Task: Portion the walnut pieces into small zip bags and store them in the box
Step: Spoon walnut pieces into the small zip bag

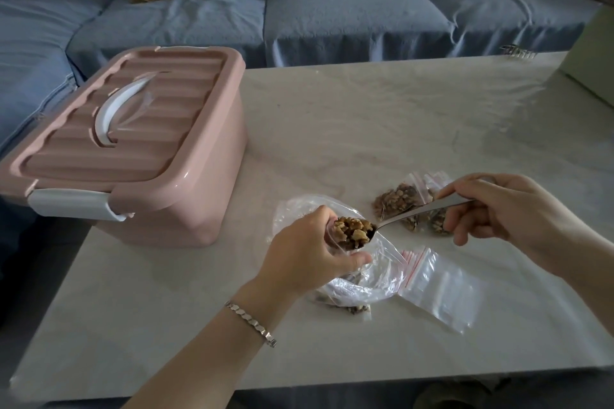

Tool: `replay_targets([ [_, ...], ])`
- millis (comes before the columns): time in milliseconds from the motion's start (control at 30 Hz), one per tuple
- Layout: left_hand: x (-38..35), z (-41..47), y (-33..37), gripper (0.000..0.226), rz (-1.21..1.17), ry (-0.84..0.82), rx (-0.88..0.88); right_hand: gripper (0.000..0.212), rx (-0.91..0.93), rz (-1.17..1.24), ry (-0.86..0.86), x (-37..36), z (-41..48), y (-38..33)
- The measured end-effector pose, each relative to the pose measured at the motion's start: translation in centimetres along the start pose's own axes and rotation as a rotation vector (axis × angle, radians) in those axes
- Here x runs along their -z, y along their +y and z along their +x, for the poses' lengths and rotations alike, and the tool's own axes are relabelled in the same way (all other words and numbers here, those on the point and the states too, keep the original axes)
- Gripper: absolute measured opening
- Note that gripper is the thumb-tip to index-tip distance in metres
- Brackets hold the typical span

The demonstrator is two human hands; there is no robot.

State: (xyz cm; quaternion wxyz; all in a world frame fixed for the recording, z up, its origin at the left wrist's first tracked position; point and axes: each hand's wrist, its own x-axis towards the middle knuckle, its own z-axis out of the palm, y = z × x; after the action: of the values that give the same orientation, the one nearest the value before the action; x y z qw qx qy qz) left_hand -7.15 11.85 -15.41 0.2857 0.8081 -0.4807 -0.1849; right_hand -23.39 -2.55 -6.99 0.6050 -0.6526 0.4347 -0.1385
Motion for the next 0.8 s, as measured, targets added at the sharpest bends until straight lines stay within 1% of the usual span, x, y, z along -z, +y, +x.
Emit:
replay_targets([
  [100, -0.2, 0.0, 0.1, 0.052, 0.022, 0.010, 0.013, 0.027, 0.042, -0.062, -0.023, -0.6, 0.1, -0.6],
  [167, -0.3, -0.1, 0.1, 0.053, 0.023, 0.019, 0.022, 0.027, 0.106, -0.154, -0.036, -1.0, 0.1, -1.1],
  [300, -0.7, -0.4, 0.0, 0.056, -0.001, 0.032, 0.044, 0.027, 0.310, -0.406, -0.034, -2.0, -0.6, -2.2],
  [400, -1.1, -0.4, -0.2, 0.053, -0.054, 0.071, 0.073, 0.027, 0.451, -0.636, -0.042, -2.8, -1.8, -3.2],
  [467, -1.3, -0.5, -0.4, 0.051, -0.112, 0.110, 0.077, 0.027, 0.512, -0.689, -0.050, -3.2, -2.5, -3.8],
  [600, -1.3, -0.9, -0.9, 0.052, -0.138, 0.190, 0.060, 0.025, 0.629, -0.708, -0.051, -3.1, -3.5, -3.9],
  [667, -1.2, -1.1, -1.3, 0.053, -0.179, 0.219, 0.051, 0.025, 0.680, -0.671, -0.003, -2.4, -3.6, -3.7],
  [733, -0.9, -1.7, -1.6, 0.055, -0.276, 0.276, 0.059, 0.024, 0.685, -0.524, 0.053, -1.4, -3.3, -3.1],
  [800, -0.2, -2.5, -1.9, 0.056, -0.367, 0.379, 0.078, 0.023, 0.626, -0.333, 0.091, -0.4, -2.5, -2.0],
])
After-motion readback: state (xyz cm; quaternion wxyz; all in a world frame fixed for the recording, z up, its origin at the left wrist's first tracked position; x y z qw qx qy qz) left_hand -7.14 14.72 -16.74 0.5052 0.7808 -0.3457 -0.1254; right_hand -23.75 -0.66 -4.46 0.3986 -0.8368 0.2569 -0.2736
